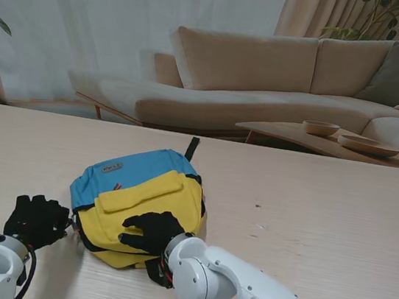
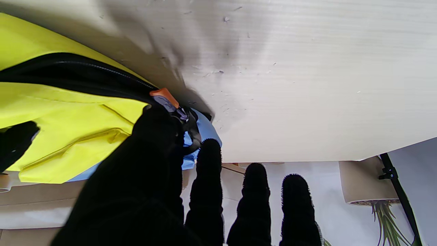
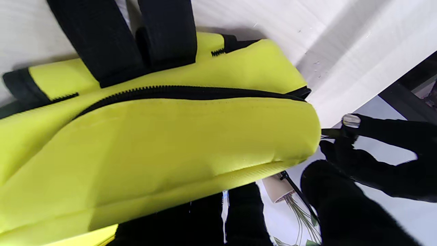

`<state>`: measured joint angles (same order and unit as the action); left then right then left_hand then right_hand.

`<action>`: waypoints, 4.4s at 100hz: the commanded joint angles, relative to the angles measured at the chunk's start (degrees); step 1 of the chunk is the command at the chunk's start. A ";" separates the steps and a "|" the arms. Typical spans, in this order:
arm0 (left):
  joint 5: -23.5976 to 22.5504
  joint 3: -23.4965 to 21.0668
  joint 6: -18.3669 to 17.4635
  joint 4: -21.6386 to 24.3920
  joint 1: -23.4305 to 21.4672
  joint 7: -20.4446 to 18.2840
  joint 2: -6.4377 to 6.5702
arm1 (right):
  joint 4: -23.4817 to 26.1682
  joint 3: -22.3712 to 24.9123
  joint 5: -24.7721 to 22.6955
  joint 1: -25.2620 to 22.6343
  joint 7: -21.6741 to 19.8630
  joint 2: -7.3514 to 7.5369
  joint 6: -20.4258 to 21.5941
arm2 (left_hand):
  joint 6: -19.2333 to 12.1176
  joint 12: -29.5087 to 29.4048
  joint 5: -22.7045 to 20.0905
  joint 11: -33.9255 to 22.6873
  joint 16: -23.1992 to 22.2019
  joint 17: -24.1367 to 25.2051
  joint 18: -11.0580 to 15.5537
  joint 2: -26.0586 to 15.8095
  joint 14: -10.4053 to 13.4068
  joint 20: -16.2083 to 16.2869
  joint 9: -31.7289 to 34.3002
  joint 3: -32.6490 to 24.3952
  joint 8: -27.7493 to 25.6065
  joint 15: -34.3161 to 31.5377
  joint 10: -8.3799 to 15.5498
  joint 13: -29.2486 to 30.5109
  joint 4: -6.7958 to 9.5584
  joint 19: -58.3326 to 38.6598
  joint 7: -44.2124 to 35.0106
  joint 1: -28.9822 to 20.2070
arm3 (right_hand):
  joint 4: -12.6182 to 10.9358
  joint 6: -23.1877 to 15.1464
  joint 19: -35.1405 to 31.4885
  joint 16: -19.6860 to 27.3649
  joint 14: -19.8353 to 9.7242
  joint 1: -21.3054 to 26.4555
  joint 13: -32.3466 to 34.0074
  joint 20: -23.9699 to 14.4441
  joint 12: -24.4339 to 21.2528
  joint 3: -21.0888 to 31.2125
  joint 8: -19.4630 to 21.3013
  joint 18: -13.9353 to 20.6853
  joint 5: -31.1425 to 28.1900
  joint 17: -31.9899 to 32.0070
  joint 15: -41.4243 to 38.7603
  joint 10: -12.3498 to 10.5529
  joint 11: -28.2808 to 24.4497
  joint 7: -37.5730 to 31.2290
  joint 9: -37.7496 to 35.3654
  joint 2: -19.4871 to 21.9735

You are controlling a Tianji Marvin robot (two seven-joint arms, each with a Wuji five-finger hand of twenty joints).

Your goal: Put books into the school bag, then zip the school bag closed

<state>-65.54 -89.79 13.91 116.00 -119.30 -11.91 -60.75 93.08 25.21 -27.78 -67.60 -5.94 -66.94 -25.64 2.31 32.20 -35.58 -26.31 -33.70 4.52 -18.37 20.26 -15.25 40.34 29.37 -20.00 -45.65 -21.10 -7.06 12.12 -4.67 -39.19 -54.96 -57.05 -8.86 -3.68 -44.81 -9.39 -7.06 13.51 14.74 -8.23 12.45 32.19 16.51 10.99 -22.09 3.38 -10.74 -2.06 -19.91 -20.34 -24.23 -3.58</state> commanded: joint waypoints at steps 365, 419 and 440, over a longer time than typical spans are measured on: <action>-9.17 7.59 -3.60 16.22 -11.57 -3.66 -0.16 | 19.89 28.82 -6.10 -31.14 2.74 4.68 24.61 | -8.30 18.18 -6.04 -17.37 -10.01 -5.14 -3.99 -2.87 -3.64 0.86 17.95 6.42 0.40 -18.28 -0.41 13.25 1.32 -19.34 1.88 -1.85 | 3.65 -0.07 -30.60 -12.04 11.17 5.69 14.01 -18.08 6.27 28.84 3.54 -23.84 -10.97 -19.19 -22.23 4.81 -13.57 -7.86 -11.94 -19.33; -9.61 6.60 -5.51 18.54 -12.63 -3.22 -0.25 | 15.91 21.58 0.59 -29.65 2.58 4.19 21.35 | -8.69 16.97 -5.26 -19.01 -10.18 -5.31 -4.31 -3.19 -3.77 0.78 17.98 6.42 1.12 -18.78 -0.28 13.60 1.12 -19.47 1.38 -1.80 | 9.06 -7.41 -42.48 -17.81 16.26 8.92 24.89 -25.26 11.26 34.37 3.59 -26.53 -2.19 -30.26 -36.67 6.59 -27.45 -7.15 -16.54 -26.49; -9.76 6.39 -6.11 19.01 -12.98 -4.03 -0.20 | 13.33 17.11 3.06 -25.90 4.85 2.70 16.79 | -8.87 16.94 -5.28 -18.74 -10.01 -5.22 -4.28 -3.22 -3.70 0.71 17.83 6.57 1.06 -18.58 -0.10 13.61 1.18 -19.39 1.41 -1.78 | 9.53 -6.66 -42.87 -17.91 16.73 8.95 26.62 -25.41 12.15 34.99 1.84 -27.03 4.18 -31.37 -37.50 6.03 -29.81 -5.94 -16.34 -27.44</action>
<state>-75.25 -83.30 8.13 134.31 -131.59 -14.58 -60.66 106.79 42.71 -25.03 -93.48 -0.42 -62.99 -8.41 -2.05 49.30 -39.21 -44.55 -43.06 -1.20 -20.53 17.72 -17.99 40.34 46.85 -10.50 -44.85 -38.98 -7.82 25.63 -4.56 -56.06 -51.25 -57.51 -1.30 -9.62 -85.05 -26.57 9.29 21.93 39.05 -32.74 23.38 65.51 19.29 -15.36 -20.34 -27.08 -47.00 3.68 -47.93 -26.59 -39.72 -29.76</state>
